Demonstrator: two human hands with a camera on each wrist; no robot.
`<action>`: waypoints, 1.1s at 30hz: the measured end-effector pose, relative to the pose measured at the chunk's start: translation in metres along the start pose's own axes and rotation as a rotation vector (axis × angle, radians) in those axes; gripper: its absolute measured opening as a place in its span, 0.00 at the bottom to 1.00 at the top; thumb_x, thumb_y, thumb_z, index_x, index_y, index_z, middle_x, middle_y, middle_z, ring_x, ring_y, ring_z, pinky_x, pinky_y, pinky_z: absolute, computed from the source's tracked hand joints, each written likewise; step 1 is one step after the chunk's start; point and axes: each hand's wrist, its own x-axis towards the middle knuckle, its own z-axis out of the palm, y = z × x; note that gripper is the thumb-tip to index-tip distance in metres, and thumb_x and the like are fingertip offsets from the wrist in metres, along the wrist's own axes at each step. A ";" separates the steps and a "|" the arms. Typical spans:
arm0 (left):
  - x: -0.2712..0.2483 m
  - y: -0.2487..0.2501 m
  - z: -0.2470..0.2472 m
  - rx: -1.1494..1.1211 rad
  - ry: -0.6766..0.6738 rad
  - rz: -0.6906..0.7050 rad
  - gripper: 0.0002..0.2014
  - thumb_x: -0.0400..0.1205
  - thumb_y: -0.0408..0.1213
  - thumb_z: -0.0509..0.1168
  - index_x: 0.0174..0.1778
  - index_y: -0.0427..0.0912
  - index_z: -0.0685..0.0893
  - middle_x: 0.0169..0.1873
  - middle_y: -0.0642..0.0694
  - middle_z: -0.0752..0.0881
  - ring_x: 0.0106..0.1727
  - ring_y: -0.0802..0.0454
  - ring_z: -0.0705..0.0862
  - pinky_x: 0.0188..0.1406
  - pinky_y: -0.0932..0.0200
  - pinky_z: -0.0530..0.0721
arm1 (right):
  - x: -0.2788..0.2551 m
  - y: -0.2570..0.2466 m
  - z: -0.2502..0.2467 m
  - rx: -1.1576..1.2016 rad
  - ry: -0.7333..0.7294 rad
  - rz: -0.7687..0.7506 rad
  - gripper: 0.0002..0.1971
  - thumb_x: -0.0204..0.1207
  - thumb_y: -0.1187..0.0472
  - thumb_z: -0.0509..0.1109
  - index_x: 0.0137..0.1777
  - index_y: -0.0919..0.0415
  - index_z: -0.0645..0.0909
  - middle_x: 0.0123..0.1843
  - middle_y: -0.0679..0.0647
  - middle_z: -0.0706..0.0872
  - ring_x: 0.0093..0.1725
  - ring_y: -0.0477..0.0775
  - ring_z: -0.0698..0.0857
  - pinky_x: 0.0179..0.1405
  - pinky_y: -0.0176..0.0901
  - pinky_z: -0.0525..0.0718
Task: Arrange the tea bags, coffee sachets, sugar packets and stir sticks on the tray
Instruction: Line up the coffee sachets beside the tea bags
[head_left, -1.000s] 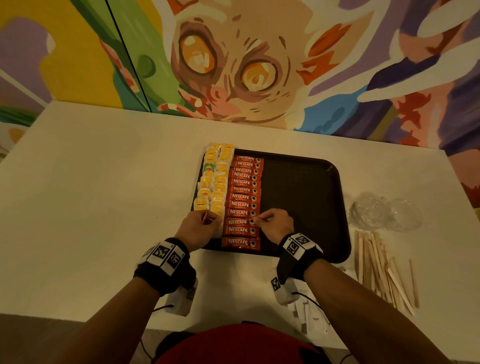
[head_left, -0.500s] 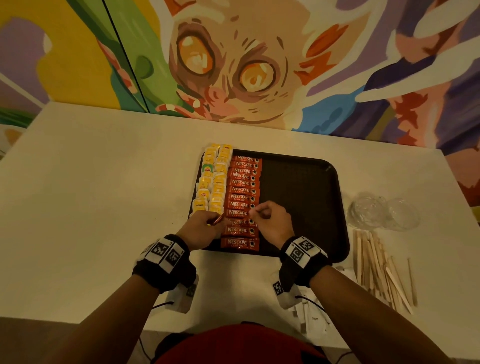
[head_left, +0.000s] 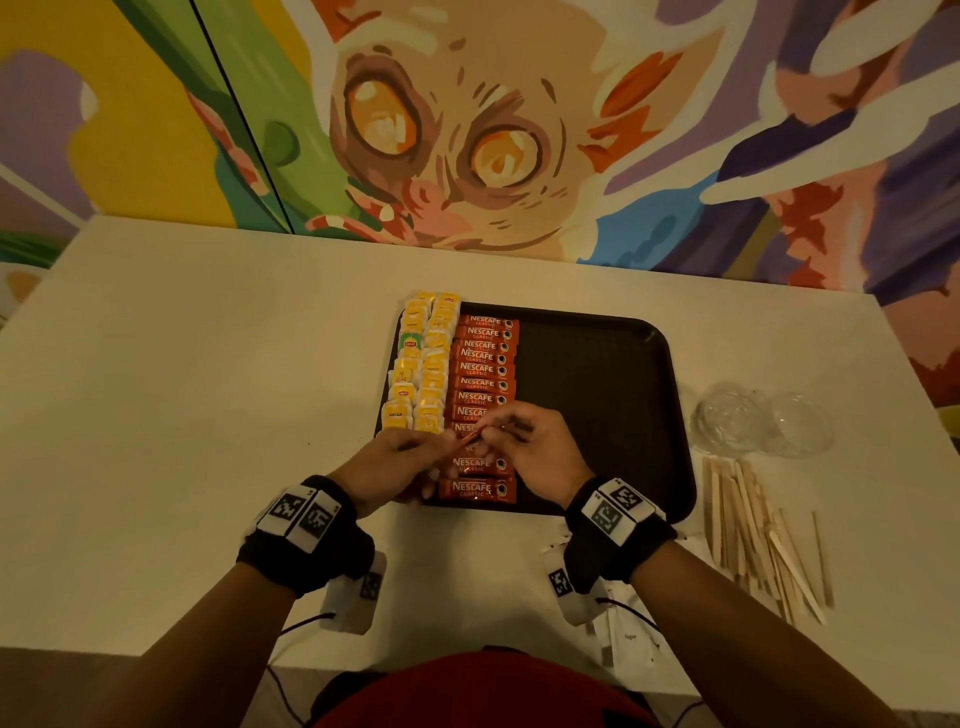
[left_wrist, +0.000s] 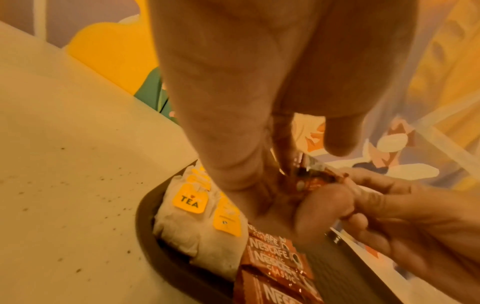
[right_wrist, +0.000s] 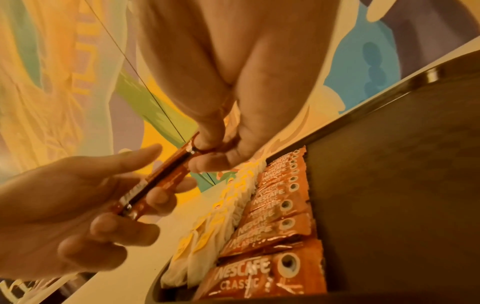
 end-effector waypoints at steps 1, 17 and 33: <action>-0.001 -0.001 -0.002 -0.077 0.025 -0.009 0.12 0.85 0.43 0.62 0.53 0.38 0.83 0.38 0.47 0.86 0.31 0.53 0.79 0.27 0.60 0.79 | -0.001 0.000 -0.002 0.031 -0.004 -0.003 0.08 0.79 0.72 0.70 0.49 0.59 0.86 0.46 0.60 0.90 0.44 0.58 0.92 0.50 0.49 0.90; 0.003 -0.009 -0.009 -0.023 0.367 0.247 0.05 0.79 0.31 0.70 0.44 0.46 0.88 0.48 0.48 0.87 0.50 0.51 0.87 0.35 0.66 0.87 | -0.005 0.003 -0.002 0.163 0.093 0.162 0.10 0.78 0.69 0.73 0.56 0.60 0.81 0.45 0.58 0.90 0.43 0.57 0.92 0.47 0.48 0.90; 0.026 -0.012 -0.002 -0.132 0.536 0.175 0.06 0.80 0.31 0.71 0.51 0.35 0.86 0.45 0.42 0.89 0.39 0.47 0.91 0.37 0.58 0.90 | 0.027 0.013 -0.015 -0.031 0.204 0.322 0.06 0.79 0.65 0.73 0.48 0.51 0.84 0.55 0.53 0.88 0.44 0.48 0.87 0.36 0.40 0.86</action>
